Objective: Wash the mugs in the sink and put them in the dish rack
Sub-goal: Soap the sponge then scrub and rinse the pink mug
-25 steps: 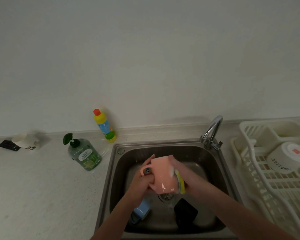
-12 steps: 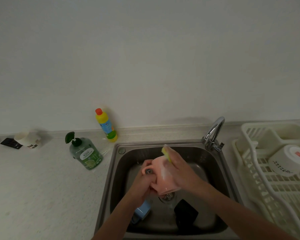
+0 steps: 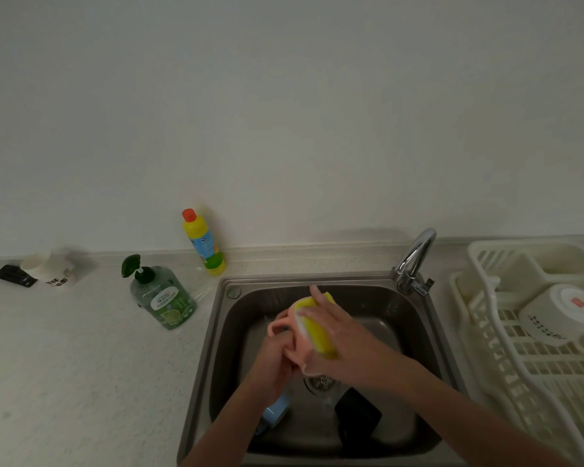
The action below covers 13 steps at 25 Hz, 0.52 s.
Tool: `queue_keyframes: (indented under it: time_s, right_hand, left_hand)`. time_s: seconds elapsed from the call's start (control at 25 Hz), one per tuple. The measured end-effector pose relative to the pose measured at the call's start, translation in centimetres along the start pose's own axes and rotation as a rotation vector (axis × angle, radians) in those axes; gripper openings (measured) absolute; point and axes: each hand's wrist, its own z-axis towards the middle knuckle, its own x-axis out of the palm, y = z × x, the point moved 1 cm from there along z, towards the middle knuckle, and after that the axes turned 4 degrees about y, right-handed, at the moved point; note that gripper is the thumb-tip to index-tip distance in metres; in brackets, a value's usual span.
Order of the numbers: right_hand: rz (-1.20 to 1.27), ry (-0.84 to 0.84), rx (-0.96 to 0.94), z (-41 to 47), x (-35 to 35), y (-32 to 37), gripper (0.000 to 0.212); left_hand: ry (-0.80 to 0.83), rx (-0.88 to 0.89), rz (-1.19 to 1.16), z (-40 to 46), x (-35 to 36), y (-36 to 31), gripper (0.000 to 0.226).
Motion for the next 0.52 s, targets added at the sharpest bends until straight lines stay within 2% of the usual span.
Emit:
queue_keyframes:
  time_s: [0.08, 0.16, 0.24, 0.32, 0.4, 0.44, 0.52]
  right_hand:
    - [-0.09, 0.023, -0.027, -0.5, 0.0, -0.3, 0.089]
    - [-0.142, -0.046, -0.026, -0.5, 0.7, -0.6, 0.086]
    - [-0.044, -0.137, 0.015, 0.1, 0.9, -0.7, 0.075]
    - [0.16, -0.184, 0.071, 0.4, 0.7, -1.6, 0.058]
    - [0.257, -0.219, 0.026, -0.2, 0.8, -2.1, 0.057]
    - [0.223, -0.206, 0.007, -0.6, 1.1, -1.9, 0.058]
    - [-0.003, -0.207, -0.029, -0.4, 1.8, -1.3, 0.057]
  left_hand:
    - [0.015, 0.016, -0.003, -0.2, 0.1, 0.0, 0.056]
    - [0.028, 0.03, 0.011, -0.2, 0.3, 0.0, 0.057]
    - [0.039, 0.048, 0.057, -0.2, 0.4, -0.2, 0.054]
    - [0.027, 0.072, 0.068, -0.2, 0.5, -0.3, 0.053]
    - [-0.01, 0.077, 0.059, -0.2, 0.4, -0.8, 0.054]
    - [-0.026, 0.078, 0.07, -0.2, 0.4, -1.1, 0.054]
    - [-0.035, 0.085, 0.121, 0.0, 0.6, -1.6, 0.051]
